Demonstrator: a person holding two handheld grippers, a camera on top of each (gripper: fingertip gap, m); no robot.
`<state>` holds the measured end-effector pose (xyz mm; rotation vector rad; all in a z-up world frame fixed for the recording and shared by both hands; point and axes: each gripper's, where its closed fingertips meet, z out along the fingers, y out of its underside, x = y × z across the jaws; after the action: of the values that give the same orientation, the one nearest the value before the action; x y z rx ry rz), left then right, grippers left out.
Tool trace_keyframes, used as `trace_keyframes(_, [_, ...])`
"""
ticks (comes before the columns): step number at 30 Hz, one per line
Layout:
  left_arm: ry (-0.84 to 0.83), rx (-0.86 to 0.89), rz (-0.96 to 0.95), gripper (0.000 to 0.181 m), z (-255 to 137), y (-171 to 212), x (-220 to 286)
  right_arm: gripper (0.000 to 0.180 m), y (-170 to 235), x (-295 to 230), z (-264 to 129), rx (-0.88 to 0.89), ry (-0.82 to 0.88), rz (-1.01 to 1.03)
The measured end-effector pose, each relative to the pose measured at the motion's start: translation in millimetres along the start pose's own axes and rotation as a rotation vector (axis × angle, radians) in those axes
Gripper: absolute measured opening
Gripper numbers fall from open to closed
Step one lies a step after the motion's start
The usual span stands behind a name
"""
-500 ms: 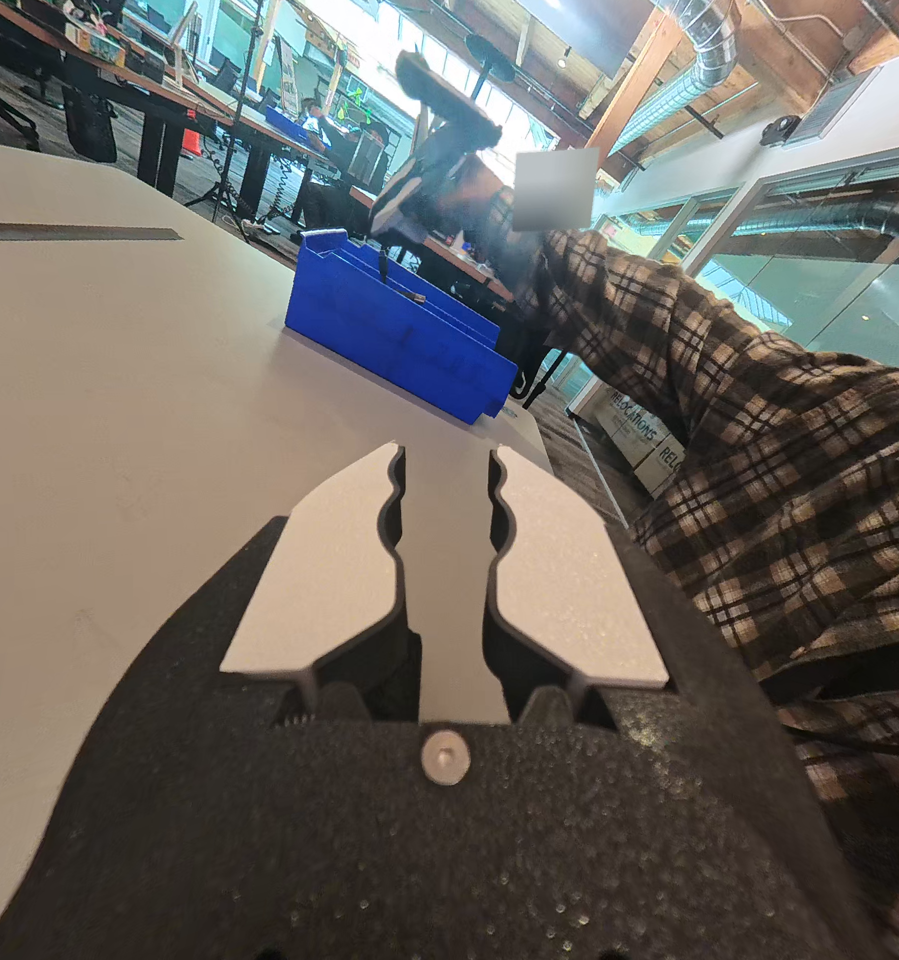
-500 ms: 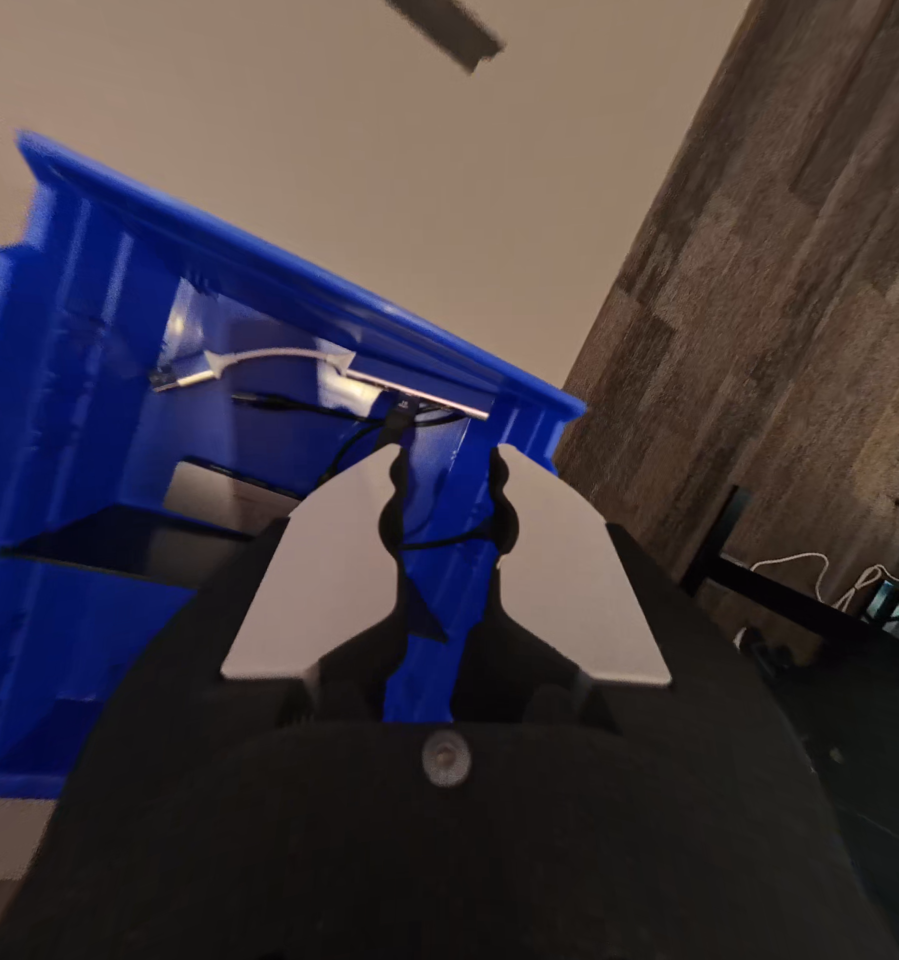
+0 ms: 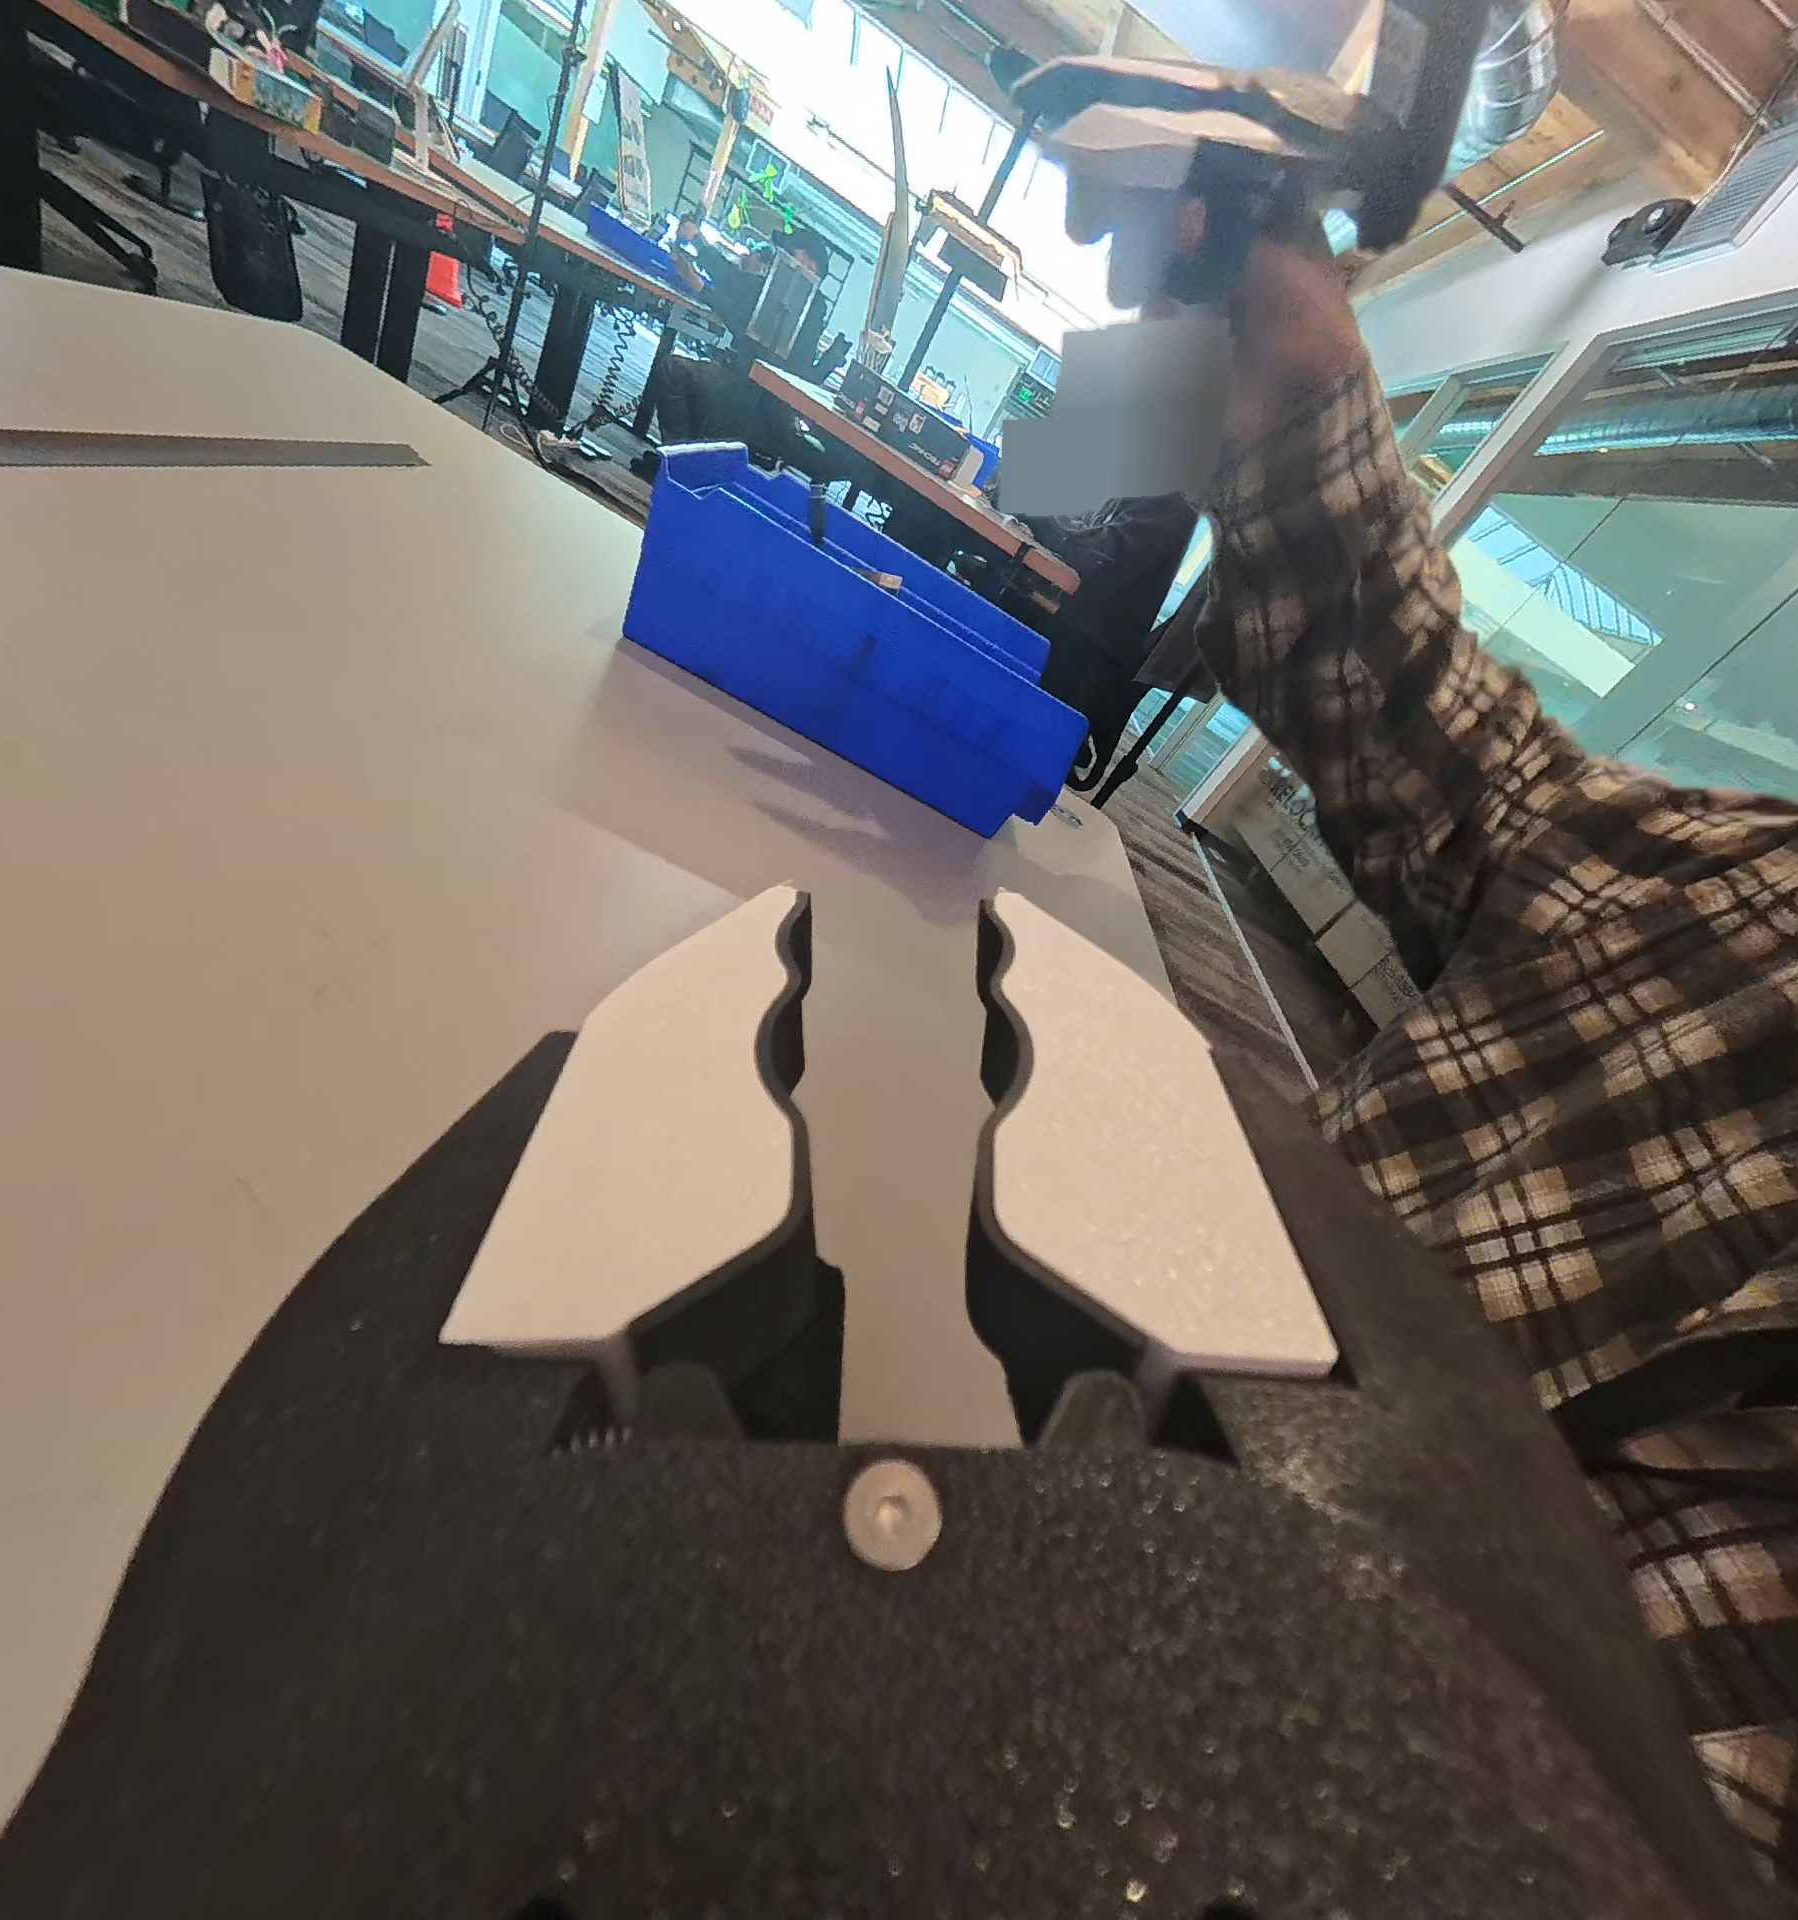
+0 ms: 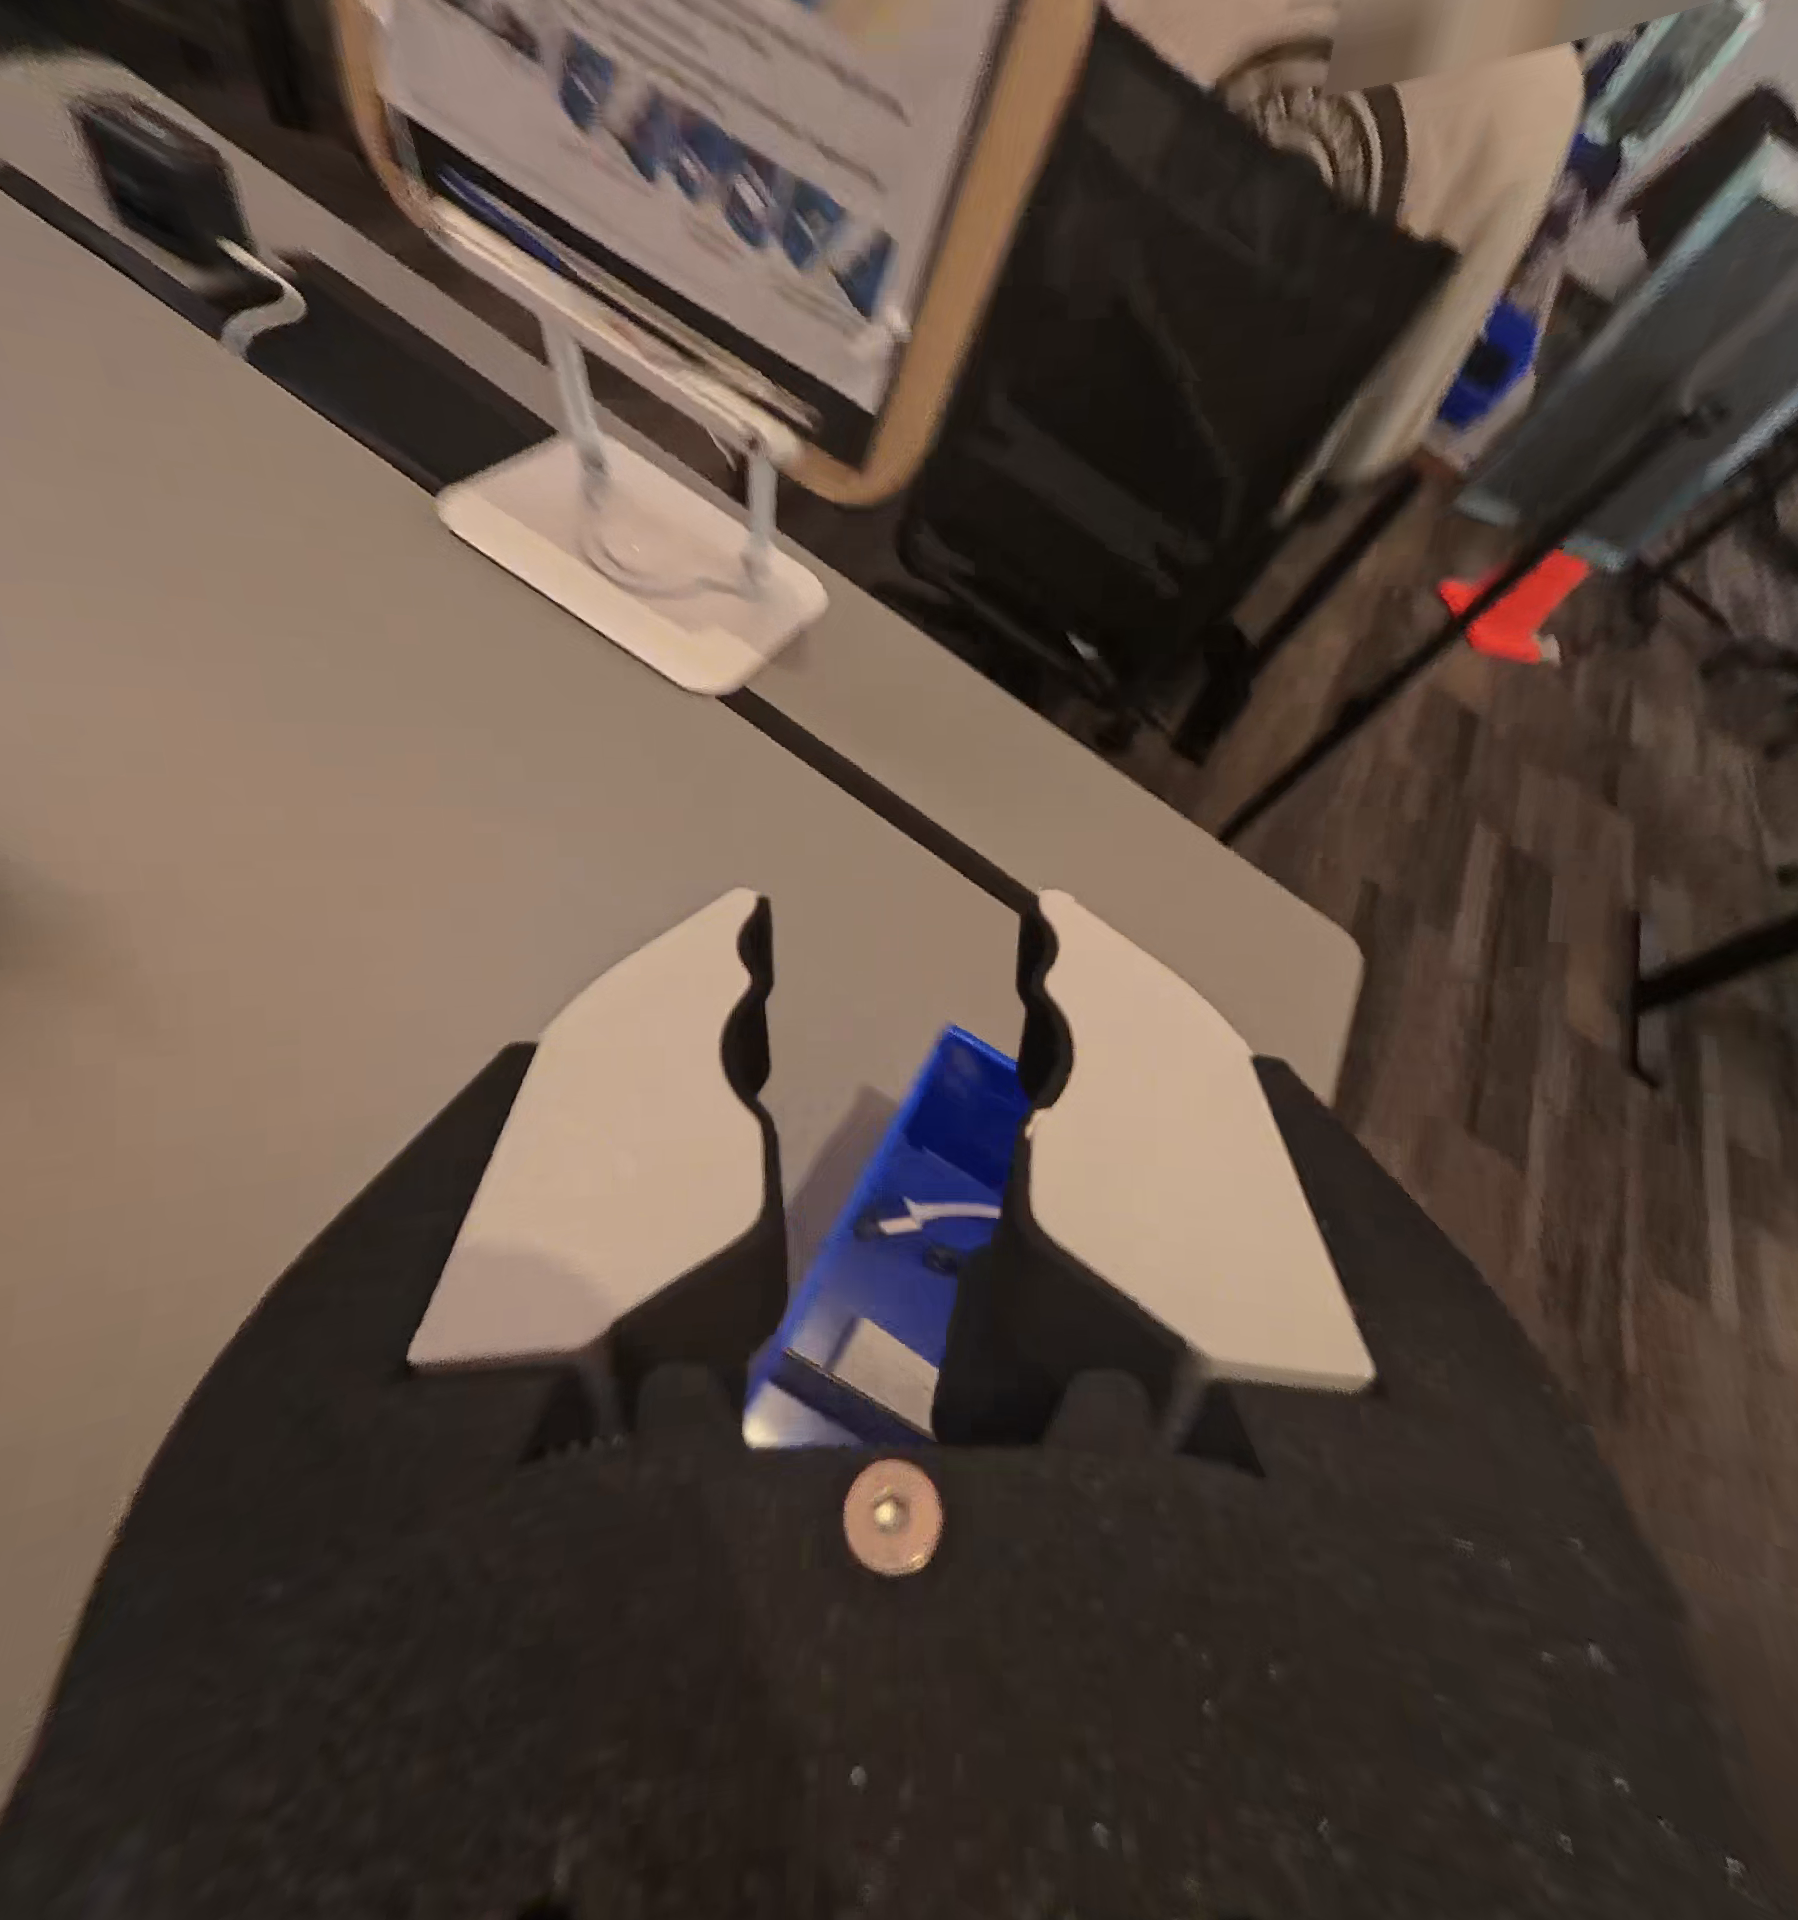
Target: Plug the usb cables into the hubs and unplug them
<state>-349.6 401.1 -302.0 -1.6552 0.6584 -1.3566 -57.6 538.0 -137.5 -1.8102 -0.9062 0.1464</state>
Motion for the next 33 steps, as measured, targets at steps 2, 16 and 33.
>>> trace_keyframes(2, [-0.003, 0.001, 0.002, 0.03, -0.7, -0.2, -0.4, 0.045, -8.6, -32.9, 1.0, 0.092, -0.044, 0.001])
trace_keyframes(16, [-0.04, 0.055, 0.038, 0.03, -14.1, -14.6, -2.6, 0.081, 40.7, -133.4, 79.1, 0.385, -0.148, 0.196])
trace_keyframes(33, [-0.25, 0.19, 0.186, 0.045, -47.5, -42.7, -26.1, 0.113, 85.8, -161.8, 123.9, 0.395, -0.123, 0.023])
